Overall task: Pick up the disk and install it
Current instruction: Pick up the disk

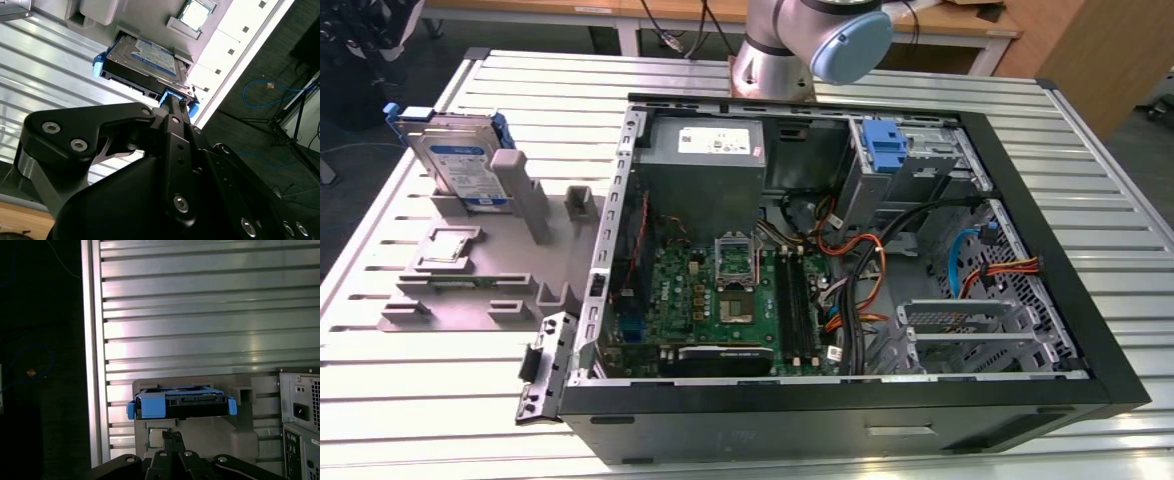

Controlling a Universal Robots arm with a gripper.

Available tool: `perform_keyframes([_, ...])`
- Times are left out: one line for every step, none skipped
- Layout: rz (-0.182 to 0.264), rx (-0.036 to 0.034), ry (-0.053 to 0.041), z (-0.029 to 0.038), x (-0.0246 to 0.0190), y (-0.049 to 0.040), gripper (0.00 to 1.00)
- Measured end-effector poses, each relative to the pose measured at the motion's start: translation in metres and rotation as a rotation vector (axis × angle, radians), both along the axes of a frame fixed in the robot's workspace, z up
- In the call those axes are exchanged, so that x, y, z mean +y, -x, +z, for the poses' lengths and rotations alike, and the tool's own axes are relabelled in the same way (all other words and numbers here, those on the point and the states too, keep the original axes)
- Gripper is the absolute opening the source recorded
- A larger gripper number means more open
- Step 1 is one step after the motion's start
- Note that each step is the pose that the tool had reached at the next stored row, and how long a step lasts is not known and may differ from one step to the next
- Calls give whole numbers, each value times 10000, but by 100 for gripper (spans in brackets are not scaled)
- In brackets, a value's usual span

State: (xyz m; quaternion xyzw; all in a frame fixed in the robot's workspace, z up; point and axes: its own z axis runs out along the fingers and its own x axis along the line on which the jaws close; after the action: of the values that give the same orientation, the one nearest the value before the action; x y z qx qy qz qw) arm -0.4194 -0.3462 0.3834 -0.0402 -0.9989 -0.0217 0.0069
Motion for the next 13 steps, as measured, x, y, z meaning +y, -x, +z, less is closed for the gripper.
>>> perform_keyframes([-77, 0, 0, 0, 0, 0, 11])
perform_keyframes([-199, 0, 0, 0, 0, 0, 11])
perform_keyframes([-372, 1, 0, 0, 0, 0, 11])
perform_keyframes([-551, 0, 0, 0, 0, 0, 11])
perform_keyframes([-748, 0, 0, 0, 0, -1, 11])
perform_keyframes([-927, 0, 0, 0, 0, -1, 11])
perform_keyframes([-1108, 0, 0, -1, 0, 0, 11])
perform_keyframes([-1287, 0, 0, -1, 0, 0, 11])
perform_keyframes([-1468, 0, 0, -2, 0, 0, 11])
perform_keyframes([-1648, 0, 0, -3, 0, 0, 11])
perform_keyframes([-1831, 0, 0, -4, 0, 0, 11])
perform_keyframes([-2008, 0, 0, -5, 0, 0, 11])
perform_keyframes([-2186, 0, 0, -6, 0, 0, 11])
